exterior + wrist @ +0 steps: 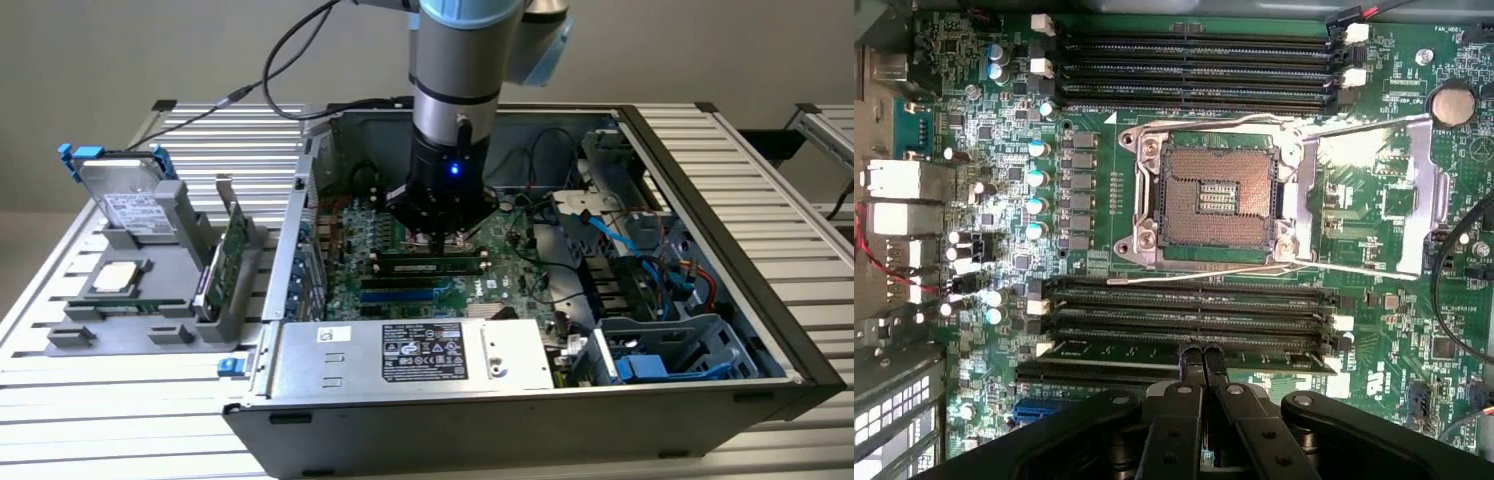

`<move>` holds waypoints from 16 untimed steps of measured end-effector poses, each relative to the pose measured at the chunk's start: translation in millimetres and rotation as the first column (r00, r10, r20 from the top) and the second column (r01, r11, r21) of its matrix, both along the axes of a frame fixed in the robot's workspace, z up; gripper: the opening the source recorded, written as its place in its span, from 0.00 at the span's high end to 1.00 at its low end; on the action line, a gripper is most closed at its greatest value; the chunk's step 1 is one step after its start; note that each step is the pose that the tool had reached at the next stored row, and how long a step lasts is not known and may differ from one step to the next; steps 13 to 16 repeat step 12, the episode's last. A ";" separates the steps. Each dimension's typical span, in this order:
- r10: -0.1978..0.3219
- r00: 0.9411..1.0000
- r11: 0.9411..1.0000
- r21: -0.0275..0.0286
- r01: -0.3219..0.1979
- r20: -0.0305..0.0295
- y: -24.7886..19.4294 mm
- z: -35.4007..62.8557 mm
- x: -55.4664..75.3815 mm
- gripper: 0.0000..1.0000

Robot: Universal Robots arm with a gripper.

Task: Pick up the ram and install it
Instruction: 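Press down the ram until it locks into place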

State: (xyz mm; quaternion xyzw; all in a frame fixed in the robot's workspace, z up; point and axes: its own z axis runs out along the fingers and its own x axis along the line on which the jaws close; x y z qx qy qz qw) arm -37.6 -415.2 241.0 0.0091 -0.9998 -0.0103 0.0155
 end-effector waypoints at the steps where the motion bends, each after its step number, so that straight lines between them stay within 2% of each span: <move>1: 0.000 1.000 1.000 0.000 0.000 0.000 -1.2 0.9 -0.4 0.90; 5: 0.000 1.000 1.000 0.002 0.000 0.000 -5.3 2.8 -3.3 0.90; 16: 0.000 1.000 1.000 0.002 0.000 0.000 -5.3 2.8 -3.3 0.90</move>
